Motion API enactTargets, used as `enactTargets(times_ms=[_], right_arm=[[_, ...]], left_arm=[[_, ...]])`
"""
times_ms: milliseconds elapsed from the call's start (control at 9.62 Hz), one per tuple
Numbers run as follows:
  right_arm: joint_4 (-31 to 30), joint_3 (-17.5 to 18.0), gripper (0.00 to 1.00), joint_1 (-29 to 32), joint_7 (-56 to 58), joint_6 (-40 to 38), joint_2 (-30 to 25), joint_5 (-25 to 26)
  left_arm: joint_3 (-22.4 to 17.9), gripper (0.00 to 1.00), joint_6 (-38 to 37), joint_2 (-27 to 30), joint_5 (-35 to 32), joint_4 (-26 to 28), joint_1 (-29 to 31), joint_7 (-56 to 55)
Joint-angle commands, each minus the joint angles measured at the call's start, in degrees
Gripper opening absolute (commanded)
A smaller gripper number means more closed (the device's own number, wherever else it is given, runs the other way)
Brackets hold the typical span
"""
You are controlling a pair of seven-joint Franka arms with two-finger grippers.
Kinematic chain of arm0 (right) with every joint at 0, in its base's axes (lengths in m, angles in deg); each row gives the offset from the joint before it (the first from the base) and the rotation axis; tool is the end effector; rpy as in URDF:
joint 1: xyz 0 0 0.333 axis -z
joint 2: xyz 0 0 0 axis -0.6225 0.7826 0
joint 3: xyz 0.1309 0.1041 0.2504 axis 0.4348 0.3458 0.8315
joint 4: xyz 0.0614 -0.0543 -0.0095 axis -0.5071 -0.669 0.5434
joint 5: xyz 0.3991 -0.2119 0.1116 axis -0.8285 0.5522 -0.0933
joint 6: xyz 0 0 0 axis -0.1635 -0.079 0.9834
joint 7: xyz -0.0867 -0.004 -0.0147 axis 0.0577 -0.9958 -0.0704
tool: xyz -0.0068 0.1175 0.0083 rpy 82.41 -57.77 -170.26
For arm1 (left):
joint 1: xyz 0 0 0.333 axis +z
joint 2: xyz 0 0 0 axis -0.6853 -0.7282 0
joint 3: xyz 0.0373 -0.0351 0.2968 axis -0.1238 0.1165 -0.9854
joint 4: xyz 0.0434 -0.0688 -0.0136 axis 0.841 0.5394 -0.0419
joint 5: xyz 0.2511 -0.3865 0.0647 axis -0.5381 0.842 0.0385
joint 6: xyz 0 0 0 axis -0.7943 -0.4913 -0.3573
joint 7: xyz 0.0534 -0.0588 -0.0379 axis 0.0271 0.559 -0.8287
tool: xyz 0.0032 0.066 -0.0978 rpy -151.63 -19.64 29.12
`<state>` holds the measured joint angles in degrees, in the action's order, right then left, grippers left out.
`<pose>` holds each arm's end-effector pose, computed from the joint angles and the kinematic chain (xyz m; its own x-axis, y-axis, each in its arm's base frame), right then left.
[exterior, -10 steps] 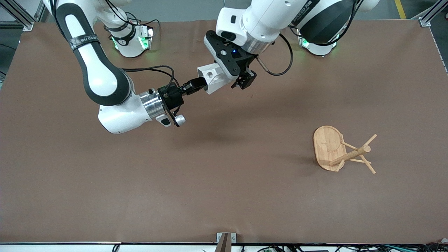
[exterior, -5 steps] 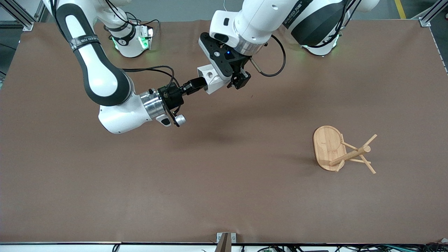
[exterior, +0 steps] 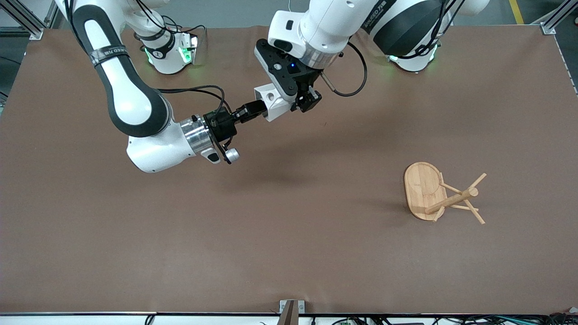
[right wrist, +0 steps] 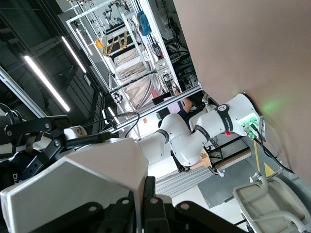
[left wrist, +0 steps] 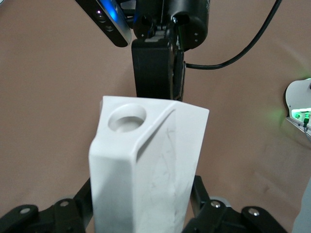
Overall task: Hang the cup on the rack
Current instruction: 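Grasp the cup's base with the left gripper beside the right gripper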
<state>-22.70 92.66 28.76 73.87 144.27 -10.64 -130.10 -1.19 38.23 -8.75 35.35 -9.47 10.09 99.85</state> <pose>0.5938 0.3785 0.3679 0.8164 0.4026 -0.4139 -0.3602 -0.2052 -0.9100 0.5174 -0.5320 0.5708 0.5620 -0.7880 0.2515 -0.8257 -0.5160 0.2281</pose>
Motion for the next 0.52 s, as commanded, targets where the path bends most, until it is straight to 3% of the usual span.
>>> enactTargets(times_ms=[0,208,416], right_arm=[[-0.56,0.46,1.00,1.12,-2.00,-2.34,-1.05,-1.50],[-0.47,0.11,1.00,3.14,-2.00,-2.62,-1.05,0.16],[0.40,-0.59,1.00,6.90,-2.26,-2.53,-1.05,8.92]], left_arm=[[-0.33,0.01,-0.74,-1.32,-1.89,0.14,-0.14,0.30],[-0.33,0.01,-0.74,-1.41,-1.89,0.14,0.04,0.21],[-0.41,0.01,-0.74,-1.50,-1.89,0.22,0.30,0.21]])
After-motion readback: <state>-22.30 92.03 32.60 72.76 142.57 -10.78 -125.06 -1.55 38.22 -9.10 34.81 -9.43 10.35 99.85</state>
